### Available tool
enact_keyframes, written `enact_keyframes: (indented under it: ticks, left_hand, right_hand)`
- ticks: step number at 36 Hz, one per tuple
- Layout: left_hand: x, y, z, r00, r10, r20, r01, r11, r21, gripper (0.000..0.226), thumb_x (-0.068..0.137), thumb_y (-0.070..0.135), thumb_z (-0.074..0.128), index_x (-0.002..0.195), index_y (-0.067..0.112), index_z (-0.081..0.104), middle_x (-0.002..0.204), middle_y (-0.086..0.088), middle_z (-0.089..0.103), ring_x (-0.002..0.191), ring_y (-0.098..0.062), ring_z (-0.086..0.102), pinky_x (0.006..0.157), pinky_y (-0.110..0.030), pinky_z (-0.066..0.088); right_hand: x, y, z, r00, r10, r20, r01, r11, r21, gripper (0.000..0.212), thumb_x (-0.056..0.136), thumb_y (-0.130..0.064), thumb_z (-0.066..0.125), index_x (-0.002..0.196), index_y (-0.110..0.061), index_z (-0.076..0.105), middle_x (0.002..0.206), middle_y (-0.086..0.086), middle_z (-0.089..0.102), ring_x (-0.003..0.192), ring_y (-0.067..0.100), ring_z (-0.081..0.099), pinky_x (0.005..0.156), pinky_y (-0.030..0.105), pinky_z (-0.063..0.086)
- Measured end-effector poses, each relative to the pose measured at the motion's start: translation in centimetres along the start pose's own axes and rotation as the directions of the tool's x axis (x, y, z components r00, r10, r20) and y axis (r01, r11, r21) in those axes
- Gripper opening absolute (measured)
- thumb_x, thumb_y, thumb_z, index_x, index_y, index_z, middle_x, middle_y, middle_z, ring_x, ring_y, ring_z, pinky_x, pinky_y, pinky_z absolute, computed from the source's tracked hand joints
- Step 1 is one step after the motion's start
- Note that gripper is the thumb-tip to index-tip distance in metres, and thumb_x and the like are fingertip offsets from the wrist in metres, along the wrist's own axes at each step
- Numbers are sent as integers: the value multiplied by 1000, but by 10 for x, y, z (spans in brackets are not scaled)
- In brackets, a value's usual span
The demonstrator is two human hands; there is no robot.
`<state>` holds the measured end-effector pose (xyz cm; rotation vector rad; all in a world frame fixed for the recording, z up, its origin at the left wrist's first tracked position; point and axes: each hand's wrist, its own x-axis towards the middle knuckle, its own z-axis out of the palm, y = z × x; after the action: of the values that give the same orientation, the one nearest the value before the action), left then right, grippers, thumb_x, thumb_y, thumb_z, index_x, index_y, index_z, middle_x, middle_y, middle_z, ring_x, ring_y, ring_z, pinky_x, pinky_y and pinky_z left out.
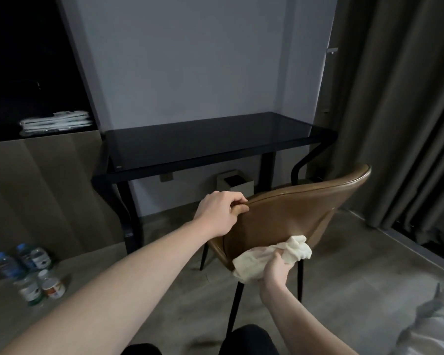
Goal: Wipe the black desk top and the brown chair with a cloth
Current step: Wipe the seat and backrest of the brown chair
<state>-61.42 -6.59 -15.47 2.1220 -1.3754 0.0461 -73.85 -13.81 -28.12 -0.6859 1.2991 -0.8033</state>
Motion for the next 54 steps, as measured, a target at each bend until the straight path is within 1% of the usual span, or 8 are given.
enact_keyframes:
  ticks: [2,12,16,22,29,37,46,54]
  left_hand:
    - [0,2,-3,1000,-6,18,6,1000,5,17,98,42,64,111,34,72,68,20,57,62,-5,54,73,-28,49]
    - [-12,18,-17,997,-57,61,58,998,-18,12,100,38,61,105,35,72,95,12,67,90,-14,56,75,-32,40]
    - [-14,20,-21,994,-49,100,48,999,19,19,102,27,55,107,35,71,103,8,70,93,-17,59,71,-32,41]
    - [-10,17,-19,994,-26,103,25,1000,10,20,102,27,54,110,33,72,108,6,72,94,-16,60,75,-32,47]
    - [-5,5,-2,998,-38,43,39,999,-33,10,98,42,64,103,36,69,80,14,65,78,-11,60,77,-33,52]
    - [0,-4,5,1000,-17,14,17,999,-33,13,98,43,63,107,36,70,76,15,62,69,-6,58,76,-26,44]
    - [3,-4,2,998,-44,33,46,997,-58,16,98,45,63,108,35,70,87,15,65,77,-7,57,75,-29,44]
    - [-8,8,-3,994,-97,43,99,994,-39,14,98,45,63,109,38,68,100,9,69,97,-20,63,83,-36,50]
  right_hand:
    - [-2,-9,0,999,9,33,-13,993,118,36,106,-36,39,137,-20,45,121,11,52,100,24,58,80,36,50]
    - [-71,-102,-16,971,-60,230,-16,949,315,60,102,-50,50,151,-16,39,139,10,58,124,34,58,109,52,45]
    - [-87,-124,-8,964,-161,210,104,960,261,53,103,-51,46,146,-22,40,110,-1,59,97,20,62,85,34,54]
    - [-79,-104,6,989,-112,97,80,954,289,74,94,-67,49,155,-31,28,134,2,58,118,28,59,107,48,46]
    - [-25,-33,16,993,75,90,-93,970,224,64,99,-56,48,147,-15,44,136,10,59,122,36,58,97,46,49]
    - [30,27,-6,913,298,280,-360,910,206,36,101,-27,26,83,-12,53,86,11,58,76,27,54,67,34,37]
    - [24,-2,-8,921,307,242,-364,897,249,45,100,-47,40,119,-11,61,129,10,64,123,33,59,108,48,40]
    - [-22,-77,-16,921,162,354,-311,854,417,69,91,-61,56,142,-15,49,137,15,58,122,42,58,109,64,38]
